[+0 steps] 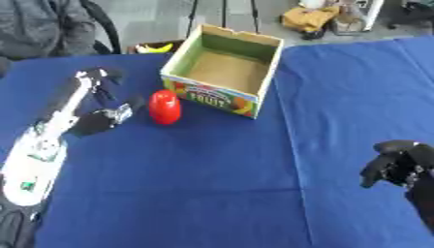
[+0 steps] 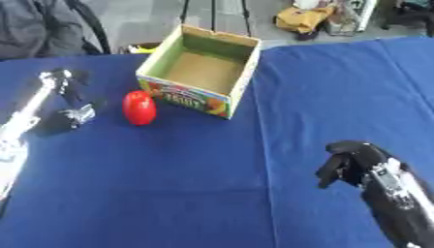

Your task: Pick up objects on the table and place them in the box.

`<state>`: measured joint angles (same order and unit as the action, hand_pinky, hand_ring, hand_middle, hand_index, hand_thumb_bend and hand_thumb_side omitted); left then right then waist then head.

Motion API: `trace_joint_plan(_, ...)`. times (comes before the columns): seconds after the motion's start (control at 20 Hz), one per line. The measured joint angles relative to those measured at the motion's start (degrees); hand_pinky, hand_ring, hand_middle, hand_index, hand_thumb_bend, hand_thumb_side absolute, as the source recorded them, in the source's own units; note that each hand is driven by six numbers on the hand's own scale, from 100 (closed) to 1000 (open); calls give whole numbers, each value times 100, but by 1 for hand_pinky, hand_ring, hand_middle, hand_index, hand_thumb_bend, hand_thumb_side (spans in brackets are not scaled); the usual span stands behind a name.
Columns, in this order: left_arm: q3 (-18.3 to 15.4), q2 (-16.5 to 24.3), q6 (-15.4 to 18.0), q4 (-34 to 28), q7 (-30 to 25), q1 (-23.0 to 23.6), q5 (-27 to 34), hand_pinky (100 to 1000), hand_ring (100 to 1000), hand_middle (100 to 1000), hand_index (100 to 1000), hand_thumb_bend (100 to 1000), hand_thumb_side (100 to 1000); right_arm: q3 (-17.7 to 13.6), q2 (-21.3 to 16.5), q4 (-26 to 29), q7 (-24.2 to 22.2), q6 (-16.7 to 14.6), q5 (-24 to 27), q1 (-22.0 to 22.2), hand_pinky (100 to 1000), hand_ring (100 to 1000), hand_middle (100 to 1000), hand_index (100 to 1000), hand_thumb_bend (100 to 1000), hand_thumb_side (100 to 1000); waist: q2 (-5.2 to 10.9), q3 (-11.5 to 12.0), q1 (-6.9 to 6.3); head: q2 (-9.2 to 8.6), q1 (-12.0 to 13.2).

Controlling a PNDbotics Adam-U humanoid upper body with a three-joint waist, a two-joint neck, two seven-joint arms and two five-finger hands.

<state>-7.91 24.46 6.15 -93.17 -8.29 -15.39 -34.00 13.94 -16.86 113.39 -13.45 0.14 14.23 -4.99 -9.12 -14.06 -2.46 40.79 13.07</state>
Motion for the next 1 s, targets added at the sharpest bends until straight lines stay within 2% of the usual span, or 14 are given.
trace_joint_plan(0.5,330,29,217,775,136,-489,-594,478,543,652,803,405,597,23,1,0,-8,7,0,-1,500,571,507,728,100,800,-4,-34,1,0,49)
trace_joint_plan(1.0,481,26,359,1418,251,-823,-1113,494,558,663,804,454,596,26,1,0,-26,25,1,-1,500,571,507,728,100,802,-3,-63,-2,1,73)
